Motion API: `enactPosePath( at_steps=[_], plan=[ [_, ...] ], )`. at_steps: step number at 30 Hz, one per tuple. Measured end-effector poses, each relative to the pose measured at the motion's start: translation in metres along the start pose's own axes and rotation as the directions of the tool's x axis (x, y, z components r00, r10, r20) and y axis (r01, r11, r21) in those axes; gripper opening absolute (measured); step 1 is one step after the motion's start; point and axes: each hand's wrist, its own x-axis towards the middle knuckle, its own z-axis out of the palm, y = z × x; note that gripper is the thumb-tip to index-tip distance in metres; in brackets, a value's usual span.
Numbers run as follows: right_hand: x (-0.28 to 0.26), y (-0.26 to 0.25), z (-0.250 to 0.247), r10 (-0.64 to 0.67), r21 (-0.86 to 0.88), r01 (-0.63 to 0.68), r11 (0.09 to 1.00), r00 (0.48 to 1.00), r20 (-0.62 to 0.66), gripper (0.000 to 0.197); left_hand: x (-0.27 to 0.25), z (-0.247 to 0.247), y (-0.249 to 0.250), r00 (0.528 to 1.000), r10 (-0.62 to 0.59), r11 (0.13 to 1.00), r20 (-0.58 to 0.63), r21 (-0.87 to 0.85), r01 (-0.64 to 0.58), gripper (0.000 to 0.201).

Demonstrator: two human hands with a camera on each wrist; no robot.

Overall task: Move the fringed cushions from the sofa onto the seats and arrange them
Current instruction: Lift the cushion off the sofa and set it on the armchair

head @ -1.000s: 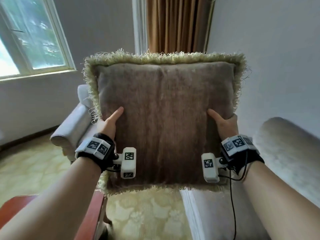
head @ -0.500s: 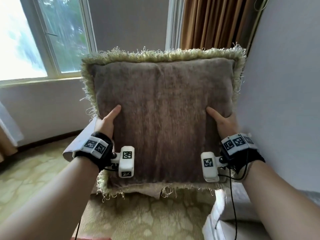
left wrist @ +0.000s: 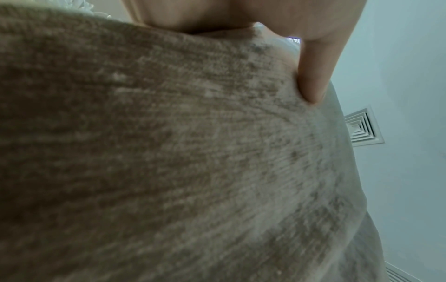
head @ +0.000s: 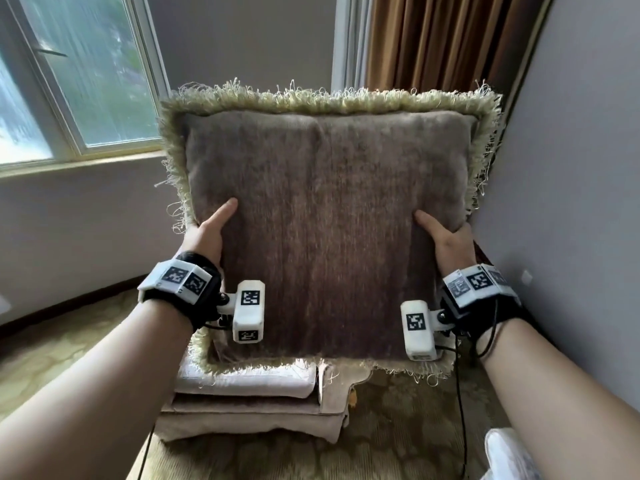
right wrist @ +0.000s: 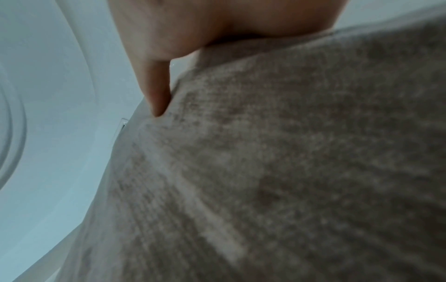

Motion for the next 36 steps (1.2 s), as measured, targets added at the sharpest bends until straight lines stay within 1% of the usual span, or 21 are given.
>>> enactPosePath(
  at_steps=[4, 8, 10, 11, 12, 13, 15, 17, 18, 20, 22, 24, 25, 27, 29, 30, 32, 33, 34, 36],
  plan=[
    [0.066, 0.019, 0.068, 0.017, -0.001, -0.017, 1.000, 0.999, 0.033, 0.080, 0.078, 0.004, -0.003, 0.998, 0.025, 1.000, -0.064, -0.007, -0.025, 0.119],
    [0.131, 0.026, 0.129, 0.021, 0.006, -0.022, 1.000, 0.996, 0.083, 0.085, 0.153, 0.017, 0.001, 0.992, 0.043, 0.999, -0.118, -0.009, -0.045, 0.124],
    [0.163, 0.026, 0.159, 0.017, -0.005, -0.016, 1.000, 0.994, 0.105, 0.098, 0.187, 0.025, 0.008, 0.988, 0.051, 0.998, -0.143, -0.014, -0.053, 0.125],
    [0.177, 0.025, 0.173, 0.000, 0.002, 0.000, 1.000, 0.995, 0.101, 0.106, 0.197, 0.028, 0.011, 0.989, 0.060, 0.998, -0.137, -0.014, -0.062, 0.123],
    [0.193, 0.024, 0.189, -0.019, 0.004, 0.019, 1.000, 0.994, 0.105, 0.111, 0.211, 0.032, 0.015, 0.988, 0.083, 0.996, -0.133, -0.019, -0.086, 0.119],
    [0.205, 0.024, 0.201, -0.022, -0.007, 0.024, 1.000, 0.993, 0.120, 0.109, 0.219, 0.034, 0.018, 0.982, 0.125, 0.992, -0.139, -0.018, -0.128, 0.112],
    [0.224, 0.024, 0.229, 0.006, -0.007, -0.005, 1.000, 0.986, 0.169, 0.093, 0.237, 0.036, 0.026, 0.965, 0.193, 0.980, -0.178, -0.005, -0.197, 0.102],
    [0.242, 0.024, 0.258, 0.005, 0.016, -0.009, 1.000, 0.981, 0.196, 0.076, 0.259, 0.029, 0.036, 0.953, 0.206, 0.977, -0.220, -0.002, -0.212, 0.103],
    [0.248, 0.024, 0.271, -0.017, 0.021, 0.013, 1.000, 0.980, 0.199, 0.071, 0.269, 0.024, 0.040, 0.950, 0.206, 0.978, -0.234, 0.006, -0.211, 0.104],
    [0.260, 0.023, 0.300, -0.029, 0.021, 0.025, 0.999, 0.979, 0.203, 0.070, 0.295, 0.013, 0.049, 0.949, 0.188, 0.982, -0.251, 0.023, -0.189, 0.105],
    [0.267, 0.024, 0.328, 0.003, 0.033, -0.011, 0.999, 0.974, 0.225, 0.070, 0.323, 0.000, 0.054, 0.959, 0.131, 0.991, -0.251, 0.018, -0.131, 0.113],
    [0.276, 0.031, 0.355, 0.005, 0.021, -0.011, 1.000, 0.972, 0.235, 0.069, 0.355, -0.013, 0.054, 0.968, 0.078, 0.997, -0.237, 0.000, -0.081, 0.125],
    [0.279, 0.034, 0.365, 0.011, 0.019, -0.016, 1.000, 0.971, 0.239, 0.069, 0.368, -0.016, 0.054, 0.972, 0.062, 0.998, -0.225, -0.002, -0.064, 0.127],
    [0.290, 0.041, 0.390, 0.039, 0.016, -0.044, 0.999, 0.977, 0.211, 0.072, 0.398, -0.019, 0.055, 0.983, 0.025, 1.000, -0.180, -0.008, -0.027, 0.123],
    [0.298, 0.044, 0.415, 0.069, -0.030, -0.065, 0.997, 0.985, 0.160, 0.073, 0.431, -0.022, 0.057, 0.991, 0.012, 1.000, -0.133, 0.003, -0.012, 0.109],
    [0.301, 0.045, 0.425, 0.067, -0.041, -0.062, 0.997, 0.988, 0.140, 0.073, 0.446, -0.023, 0.057, 0.993, 0.004, 1.000, -0.120, 0.014, -0.002, 0.109],
    [0.308, 0.048, 0.453, 0.076, -0.035, -0.073, 0.997, 0.991, 0.106, 0.077, 0.484, -0.026, 0.060, 0.994, -0.037, 0.999, -0.098, 0.024, 0.039, 0.117],
    [0.311, 0.050, 0.466, 0.081, -0.019, -0.080, 0.997, 0.992, 0.092, 0.079, 0.501, -0.029, 0.062, 0.996, -0.045, 0.999, -0.080, 0.024, 0.047, 0.118],
    [0.316, 0.052, 0.480, 0.086, -0.008, -0.086, 0.996, 0.993, 0.085, 0.076, 0.520, -0.032, 0.064, 0.997, -0.054, 0.998, -0.057, 0.031, 0.056, 0.117],
    [0.320, 0.059, 0.499, 0.110, -0.002, -0.110, 0.994, 0.991, 0.081, 0.067, 0.550, -0.035, 0.063, 0.998, -0.055, 0.997, -0.019, 0.059, 0.056, 0.107]
  ],
)
